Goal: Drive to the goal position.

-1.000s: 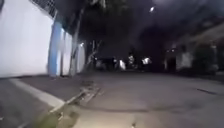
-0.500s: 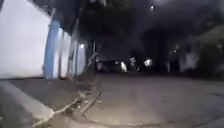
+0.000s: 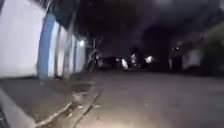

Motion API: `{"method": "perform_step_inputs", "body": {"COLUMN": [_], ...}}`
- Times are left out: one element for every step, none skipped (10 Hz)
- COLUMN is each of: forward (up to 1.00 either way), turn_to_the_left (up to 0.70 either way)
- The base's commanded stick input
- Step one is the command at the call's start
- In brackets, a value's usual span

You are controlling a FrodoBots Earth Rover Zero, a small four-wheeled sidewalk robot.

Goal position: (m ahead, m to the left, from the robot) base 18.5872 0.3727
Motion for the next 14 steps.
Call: {"method": "perform_step_inputs", "body": {"forward": [0.70,0.70,0.70,0.70,0.70,0.70,0.70,0.70,0.70,0.70,0.70,0.70,0.70,0.70], "turn_to_the_left": [0.00,-0.08,-0.19,-0.29,-0.35,-0.35,-0.35,-0.35,-0.35,-0.35,-0.35,-0.35,-0.35,-0.35]}}
